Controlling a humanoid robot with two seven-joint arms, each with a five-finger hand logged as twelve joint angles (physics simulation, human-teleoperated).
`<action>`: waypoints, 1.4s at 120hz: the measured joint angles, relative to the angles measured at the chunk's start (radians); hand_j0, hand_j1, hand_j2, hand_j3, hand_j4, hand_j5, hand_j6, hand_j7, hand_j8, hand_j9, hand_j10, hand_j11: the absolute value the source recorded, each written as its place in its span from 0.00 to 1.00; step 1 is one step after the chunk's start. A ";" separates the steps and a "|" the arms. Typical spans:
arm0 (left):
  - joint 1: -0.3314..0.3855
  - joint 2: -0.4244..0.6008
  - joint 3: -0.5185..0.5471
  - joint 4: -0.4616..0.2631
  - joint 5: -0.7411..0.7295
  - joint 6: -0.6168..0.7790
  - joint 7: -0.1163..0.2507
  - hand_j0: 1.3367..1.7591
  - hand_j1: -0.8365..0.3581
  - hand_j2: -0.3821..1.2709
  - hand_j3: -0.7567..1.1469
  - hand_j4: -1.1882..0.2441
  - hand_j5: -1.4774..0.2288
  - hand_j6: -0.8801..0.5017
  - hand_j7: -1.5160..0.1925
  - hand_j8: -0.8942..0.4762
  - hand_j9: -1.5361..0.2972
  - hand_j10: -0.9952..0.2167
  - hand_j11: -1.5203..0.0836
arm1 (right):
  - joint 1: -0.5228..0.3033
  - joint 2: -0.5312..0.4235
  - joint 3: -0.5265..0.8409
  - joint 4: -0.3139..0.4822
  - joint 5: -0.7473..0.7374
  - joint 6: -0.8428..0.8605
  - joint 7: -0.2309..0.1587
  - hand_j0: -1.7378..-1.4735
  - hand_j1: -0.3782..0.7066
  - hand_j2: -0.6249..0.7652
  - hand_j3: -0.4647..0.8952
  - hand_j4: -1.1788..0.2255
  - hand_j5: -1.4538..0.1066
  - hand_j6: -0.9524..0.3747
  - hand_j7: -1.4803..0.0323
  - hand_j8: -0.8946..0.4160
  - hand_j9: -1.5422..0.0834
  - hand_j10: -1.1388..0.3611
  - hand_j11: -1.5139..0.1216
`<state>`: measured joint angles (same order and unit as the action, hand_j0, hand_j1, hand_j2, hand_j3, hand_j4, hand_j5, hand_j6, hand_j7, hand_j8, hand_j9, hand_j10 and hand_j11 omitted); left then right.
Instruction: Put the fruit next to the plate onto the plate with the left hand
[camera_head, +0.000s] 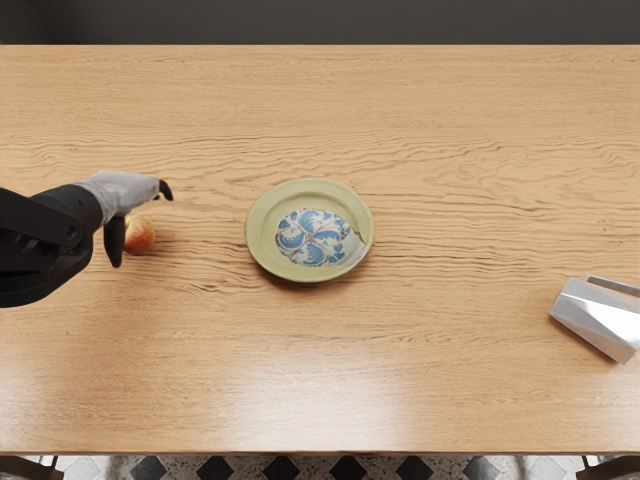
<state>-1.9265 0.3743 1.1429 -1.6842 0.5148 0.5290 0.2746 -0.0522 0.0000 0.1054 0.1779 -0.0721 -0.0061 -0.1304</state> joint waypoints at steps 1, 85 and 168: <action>0.001 -0.001 0.000 0.001 0.000 0.001 0.000 0.76 0.74 0.26 0.40 0.66 0.68 0.46 0.70 0.47 0.66 0.62 0.75 | 0.000 0.000 0.000 0.000 0.000 0.000 0.000 0.30 0.06 0.45 0.34 0.82 0.91 0.70 0.96 0.66 0.93 0.74 0.91; 0.116 -0.064 0.000 0.175 -0.102 -0.044 -0.017 0.76 0.65 0.27 0.40 0.59 0.61 0.39 0.63 0.40 0.60 0.54 0.67 | 0.000 0.000 0.000 0.000 0.000 0.000 0.000 0.30 0.06 0.45 0.34 0.82 0.91 0.70 0.96 0.66 0.93 0.74 0.91; 0.195 -0.115 0.002 0.221 -0.110 0.046 -0.036 0.76 0.56 0.28 0.40 0.53 0.54 0.33 0.56 0.34 0.53 0.47 0.60 | 0.000 0.000 0.000 0.000 0.000 0.000 0.000 0.30 0.06 0.45 0.34 0.82 0.91 0.70 0.96 0.66 0.93 0.74 0.91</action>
<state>-1.7313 0.2593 1.1453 -1.4630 0.4050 0.5745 0.2383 -0.0522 0.0000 0.1055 0.1779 -0.0721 -0.0061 -0.1304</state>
